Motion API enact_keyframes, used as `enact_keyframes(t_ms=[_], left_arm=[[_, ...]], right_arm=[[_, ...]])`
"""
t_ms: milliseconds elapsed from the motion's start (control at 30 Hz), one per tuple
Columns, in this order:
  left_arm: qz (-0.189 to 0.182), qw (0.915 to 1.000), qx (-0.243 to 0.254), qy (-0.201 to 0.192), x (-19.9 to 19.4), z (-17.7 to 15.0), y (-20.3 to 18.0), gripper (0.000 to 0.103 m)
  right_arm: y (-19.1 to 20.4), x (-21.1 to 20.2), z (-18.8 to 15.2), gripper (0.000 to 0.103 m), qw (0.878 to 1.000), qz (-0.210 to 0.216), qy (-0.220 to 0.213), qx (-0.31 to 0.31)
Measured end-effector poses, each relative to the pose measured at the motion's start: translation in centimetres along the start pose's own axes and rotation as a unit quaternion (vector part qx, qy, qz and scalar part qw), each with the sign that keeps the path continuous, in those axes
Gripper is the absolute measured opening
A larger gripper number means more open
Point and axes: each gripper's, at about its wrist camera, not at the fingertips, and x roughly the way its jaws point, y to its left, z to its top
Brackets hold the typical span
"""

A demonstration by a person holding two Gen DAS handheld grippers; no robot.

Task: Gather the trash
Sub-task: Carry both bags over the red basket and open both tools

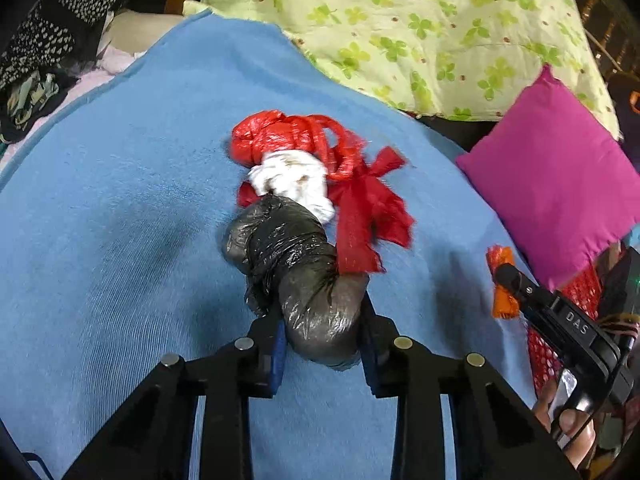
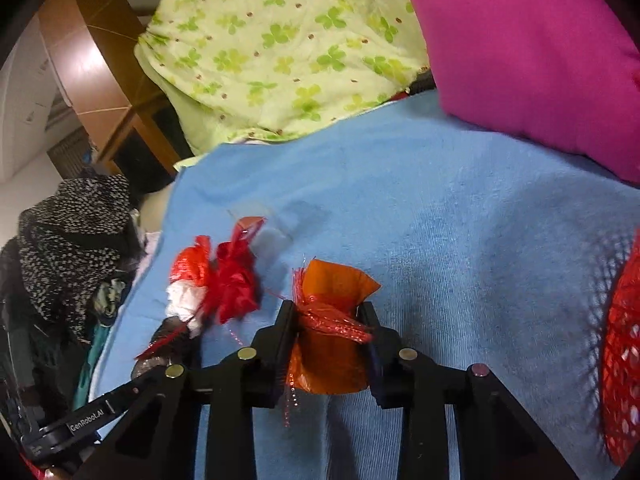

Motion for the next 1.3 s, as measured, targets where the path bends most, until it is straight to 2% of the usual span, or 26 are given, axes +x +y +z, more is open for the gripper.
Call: enact_keyframes(t_ms=[300, 500, 667, 967, 1300], left_arm=[[-0.017, 0.9972, 0.064, -0.034, -5.1, -2.5, -4.3, 0.032], [-0.032, 0.9906, 0.114, -0.068, -8.7, -3.0, -7.6, 0.032], [-0.050, 0.9840, 0.143, -0.094, -11.3, -2.9, -10.0, 0.032], [-0.080, 0.9771, 0.168, -0.102, -12.5, -3.6, -13.5, 0.032], [-0.097, 0.9712, 0.194, -0.099, -12.8, -4.4, -17.0, 0.032]], right_arm=[[-0.1, -5.5, -1.2, 0.034, 0.999, 0.004, -0.046, -0.015], [0.4, -10.0, -0.8, 0.034, 0.995, 0.018, -0.098, -0.023], [0.4, -12.9, -0.3, 0.034, 0.991, 0.022, -0.125, -0.030], [-1.4, -17.6, 0.3, 0.034, 0.986, 0.029, -0.163, -0.030], [-4.6, -20.0, 1.3, 0.034, 0.980, 0.032, -0.194, 0.017]])
